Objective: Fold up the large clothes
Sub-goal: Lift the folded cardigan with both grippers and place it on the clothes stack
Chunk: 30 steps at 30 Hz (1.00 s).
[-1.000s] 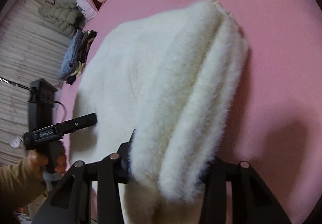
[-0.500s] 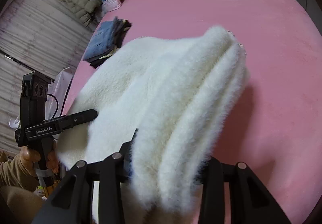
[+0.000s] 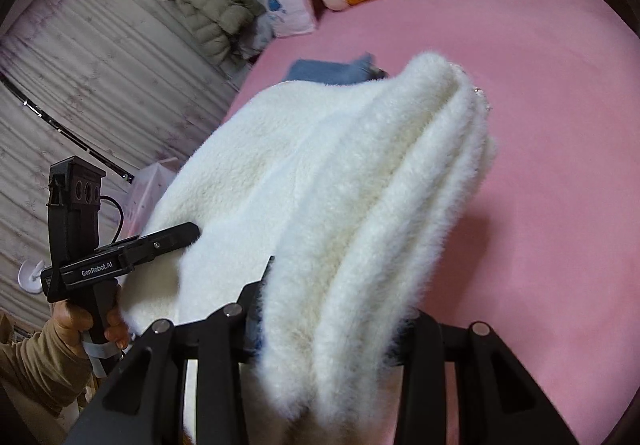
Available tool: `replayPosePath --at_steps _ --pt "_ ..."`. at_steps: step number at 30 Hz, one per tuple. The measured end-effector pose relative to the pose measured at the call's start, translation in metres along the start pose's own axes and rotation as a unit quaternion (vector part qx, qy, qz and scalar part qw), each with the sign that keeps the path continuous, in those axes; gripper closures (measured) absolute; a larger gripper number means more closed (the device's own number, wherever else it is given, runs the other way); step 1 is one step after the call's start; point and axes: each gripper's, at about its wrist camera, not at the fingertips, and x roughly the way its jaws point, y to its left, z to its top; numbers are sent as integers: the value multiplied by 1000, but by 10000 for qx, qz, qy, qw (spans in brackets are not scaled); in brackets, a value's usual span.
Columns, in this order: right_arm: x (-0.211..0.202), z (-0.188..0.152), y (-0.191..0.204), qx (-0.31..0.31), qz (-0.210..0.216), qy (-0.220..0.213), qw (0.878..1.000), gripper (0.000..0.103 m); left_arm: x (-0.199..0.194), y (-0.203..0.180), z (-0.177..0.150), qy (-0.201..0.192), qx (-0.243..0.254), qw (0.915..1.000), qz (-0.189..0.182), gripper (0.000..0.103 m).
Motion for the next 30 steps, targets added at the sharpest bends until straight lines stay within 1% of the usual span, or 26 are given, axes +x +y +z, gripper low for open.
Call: replayPosePath --at_steps 2,4,5,6,8,9,10,11,12,13,14,15,17,18,20,21,22,23,25,26,27,28,29,30 --pt "27 34 15 -95 65 -163 9998 66 7 40 40 -285 74 9996 45 39" --pt "66 76 28 -241 59 -353 9991 66 24 66 71 -477 100 9988 68 39" --pt "80 88 35 -263 55 -416 9988 66 35 80 88 -554 121 9984 74 39" --pt "102 109 33 -245 51 -482 9985 66 49 93 105 -647 113 9978 93 39" --pt "138 136 34 -229 12 -571 9981 66 80 114 127 -712 82 9974 124 39" --pt "161 153 27 -244 -54 -552 9982 66 98 126 137 -737 16 9971 164 39" --pt "177 161 19 -205 -93 -499 9985 65 118 136 141 -712 -47 9973 195 39" --pt "200 172 18 -207 -227 -439 9986 64 137 145 144 -618 -99 9978 231 39" --pt "219 177 10 -186 -379 -336 9985 64 164 161 144 -435 -252 9983 283 34" --pt "242 180 1 -144 -599 -163 9980 63 180 170 143 -423 -378 9980 283 30" --pt "257 177 -9 -133 -765 1 9970 60 190 186 146 -441 -423 9978 275 28" --pt "274 173 -19 -109 -875 154 9960 59 198 190 146 -492 -445 9975 226 23" --pt "277 169 -24 -152 -949 38 9954 56 203 191 148 -584 -448 9972 132 22" --pt "275 168 -24 -216 -959 -45 9951 56 202 189 149 -579 -371 9975 182 23" --pt "270 167 -18 -396 -1041 -73 9938 56 196 176 149 -608 40 9973 409 23" --pt "267 166 -10 -628 -1187 -176 9908 57 196 172 152 -630 266 9964 510 23" --pt "264 163 -6 -764 -1284 -246 9885 57 197 173 154 -624 324 9962 518 22" --pt "267 164 -4 -755 -1337 -265 9878 57 198 173 153 -620 303 9963 512 21" --pt "265 162 -8 -575 -1353 -217 9889 57 203 178 148 -610 255 9956 661 8" --pt "262 162 -10 -447 -1389 -193 9891 53 200 181 146 -584 151 9958 691 6" --pt "256 159 -8 -408 -1519 -214 9873 50 197 186 147 -552 22 9960 699 4" --pt "254 159 -4 -462 -1687 -263 9842 42 191 189 146 -540 -54 9958 731 3" --pt "249 156 -1 -526 -1797 -300 9819 37 185 188 143 -546 -82 9952 805 3" --pt "240 149 2 -627 -1901 -334 9792 37 178 184 140 -552 -80 9943 906 3"
